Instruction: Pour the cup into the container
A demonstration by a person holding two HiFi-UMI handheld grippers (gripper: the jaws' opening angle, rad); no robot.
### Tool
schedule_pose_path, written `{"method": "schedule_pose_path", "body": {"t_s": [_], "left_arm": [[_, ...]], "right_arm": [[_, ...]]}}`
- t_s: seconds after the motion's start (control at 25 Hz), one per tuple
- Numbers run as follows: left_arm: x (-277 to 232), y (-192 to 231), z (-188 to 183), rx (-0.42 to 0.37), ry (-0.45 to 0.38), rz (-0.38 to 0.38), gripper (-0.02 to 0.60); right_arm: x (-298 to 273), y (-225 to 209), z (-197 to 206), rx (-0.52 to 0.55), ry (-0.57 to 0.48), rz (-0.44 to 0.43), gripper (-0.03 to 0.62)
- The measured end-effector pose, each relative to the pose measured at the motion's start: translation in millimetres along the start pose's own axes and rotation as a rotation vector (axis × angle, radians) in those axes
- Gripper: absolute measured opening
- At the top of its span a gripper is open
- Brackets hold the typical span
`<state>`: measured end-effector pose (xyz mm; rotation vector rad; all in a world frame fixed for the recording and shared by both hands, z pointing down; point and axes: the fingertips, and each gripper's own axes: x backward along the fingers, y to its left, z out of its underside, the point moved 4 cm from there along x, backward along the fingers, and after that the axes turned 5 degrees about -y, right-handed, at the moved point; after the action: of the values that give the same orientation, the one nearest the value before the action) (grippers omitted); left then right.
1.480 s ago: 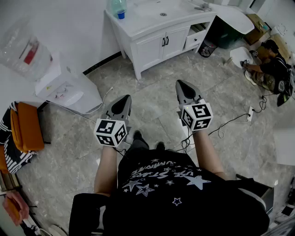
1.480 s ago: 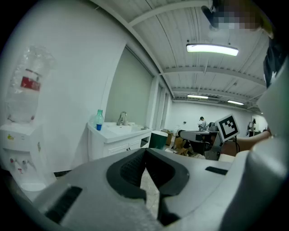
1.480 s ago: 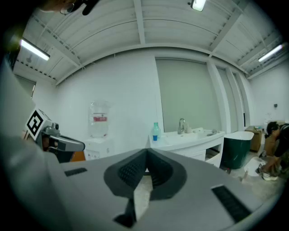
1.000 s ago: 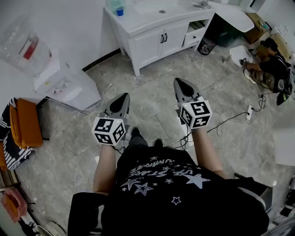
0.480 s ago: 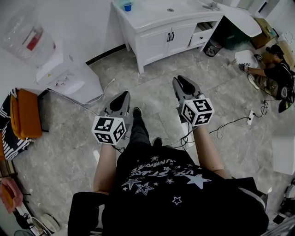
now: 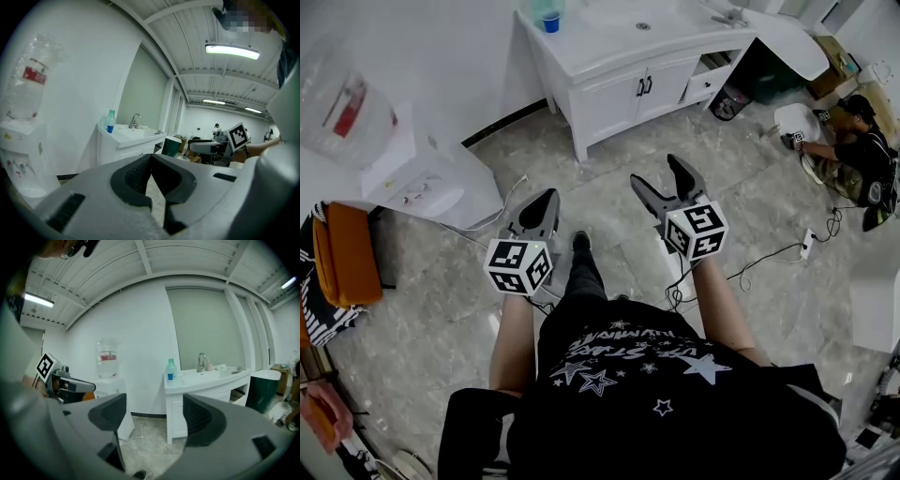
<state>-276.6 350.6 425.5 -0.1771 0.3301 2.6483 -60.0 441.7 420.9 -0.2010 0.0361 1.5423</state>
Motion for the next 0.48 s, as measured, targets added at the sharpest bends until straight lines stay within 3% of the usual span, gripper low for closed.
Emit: {"method": "schedule_pose_path", "body": {"t_s": [0.48], "left_arm": [[-110.4,117.1,-42.1,0.01,0.032,0.031,0.011]], "right_arm": [[-154.7,-51.8,-25.1,-0.037,0.035,0.042,0.4]]}}
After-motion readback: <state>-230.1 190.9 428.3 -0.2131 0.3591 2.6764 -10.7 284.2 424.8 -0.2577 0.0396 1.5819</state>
